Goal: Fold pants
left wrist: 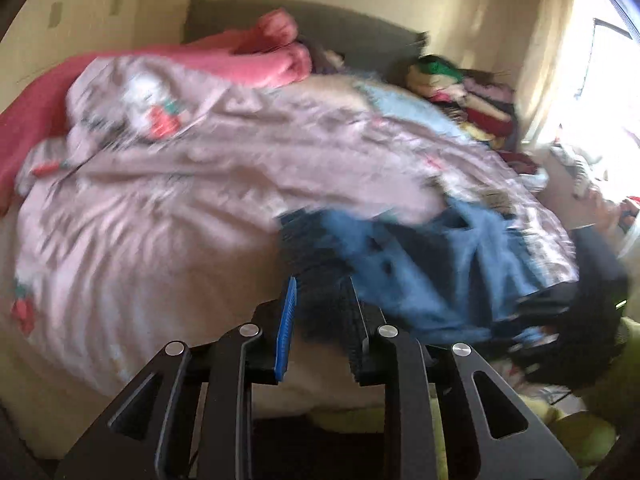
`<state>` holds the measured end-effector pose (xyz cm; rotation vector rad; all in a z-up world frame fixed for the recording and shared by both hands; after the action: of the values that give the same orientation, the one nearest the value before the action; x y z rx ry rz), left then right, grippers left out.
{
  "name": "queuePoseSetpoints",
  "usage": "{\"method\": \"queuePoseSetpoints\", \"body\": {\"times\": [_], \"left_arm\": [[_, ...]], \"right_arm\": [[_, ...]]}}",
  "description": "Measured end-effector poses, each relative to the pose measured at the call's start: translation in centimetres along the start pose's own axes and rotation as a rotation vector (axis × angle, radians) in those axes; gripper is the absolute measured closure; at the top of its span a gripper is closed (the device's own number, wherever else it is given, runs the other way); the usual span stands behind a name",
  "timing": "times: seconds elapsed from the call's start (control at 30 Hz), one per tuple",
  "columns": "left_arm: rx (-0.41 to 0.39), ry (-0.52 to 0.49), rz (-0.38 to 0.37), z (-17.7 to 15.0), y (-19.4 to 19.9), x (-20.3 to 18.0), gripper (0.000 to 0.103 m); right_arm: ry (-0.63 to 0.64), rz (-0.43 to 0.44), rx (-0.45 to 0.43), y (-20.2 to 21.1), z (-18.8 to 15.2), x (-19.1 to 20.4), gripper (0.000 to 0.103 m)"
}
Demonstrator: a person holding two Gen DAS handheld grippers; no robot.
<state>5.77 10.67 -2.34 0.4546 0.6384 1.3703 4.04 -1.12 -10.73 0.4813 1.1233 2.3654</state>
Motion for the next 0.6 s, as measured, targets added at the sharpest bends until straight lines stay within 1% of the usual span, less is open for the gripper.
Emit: {"method": "queuePoseSetpoints", "body": {"times": [0.03, 0.1, 0.13, 0.17, 0.2, 0.23, 0.27, 0.37, 0.43, 0.47, 0.5, 0.53, 0.57, 0.6], "left_arm": [[0.003, -0.028, -0.038, 0.5, -0.5, -1.7, 0.081], [0.031, -0.075, -0.080, 0.4, -1.9, -3.9, 0.081], [0.069, -0.093, -0.092, -0.2, -3.2, -4.9, 0.081], [0.109, -0.099, -0.088, -1.1, -4.5, -5.2, 0.081], [0.152, -0.103, -0.067, -2.2, -5.8, -5.1, 0.081], [0.180, -0.104, -0.052, -3.0, -6.5, -4.9, 0.081], [0.201, -0.094, -0.051, -4.0, -7.1, -4.7, 0.081], [0.216, -0.075, -0.080, -5.4, -7.2, -4.1, 0.081], [0.217, -0.081, -0.084, -5.6, -7.2, -4.0, 0.081], [0.217, -0.078, -0.087, -5.7, -7.3, -3.9, 0.081], [0.217, -0.075, -0.089, -5.7, -7.3, -3.9, 0.081], [0.216, -0.077, -0.088, -5.8, -7.4, -3.9, 0.081], [0.216, -0.078, -0.087, -5.7, -7.4, -3.9, 0.081], [0.214, -0.080, -0.086, -5.7, -7.5, -3.9, 0.081]], "right_arm": [[0.000, -0.001, 0.000, 0.1, 0.0, -0.1, 0.096], [-0.008, 0.009, -0.002, 0.2, -0.2, 0.1, 0.094], [-0.007, 0.012, -0.001, 0.3, -0.4, 0.3, 0.094], [-0.002, 0.013, 0.002, 0.4, -0.5, 0.3, 0.093], [-0.003, 0.027, 0.013, 0.6, -0.7, 0.5, 0.087], [-0.014, 0.054, 0.019, 1.0, -1.0, 0.6, 0.085], [-0.026, 0.084, 0.005, 1.9, -0.9, 0.7, 0.085], [-0.057, 0.060, -0.060, 3.6, -0.2, -0.2, 0.083], [-0.112, 0.037, -0.115, 4.2, 0.9, -1.5, 0.074], [-0.138, 0.034, -0.130, 4.1, 1.2, -2.0, 0.072], [-0.170, 0.026, -0.125, 3.4, 1.4, -2.6, 0.071], [-0.191, 0.020, -0.100, 2.4, 1.3, -3.0, 0.070], [-0.206, 0.007, -0.069, 1.5, 1.0, -3.3, 0.070], [-0.228, -0.009, -0.013, 0.0, 0.3, -3.7, 0.069]]}}
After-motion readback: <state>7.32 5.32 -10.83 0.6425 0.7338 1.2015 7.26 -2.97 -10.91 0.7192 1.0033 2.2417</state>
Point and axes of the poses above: each gripper's, at about its wrist camera, not at the fingertips, and y roughly against the way its jaws point, x to its left, z to its top, the point moved 8 cm from there along -y, roughly the way its jaws point, and after that the axes turned 4 degrees about -y, right-handed, at the moved point
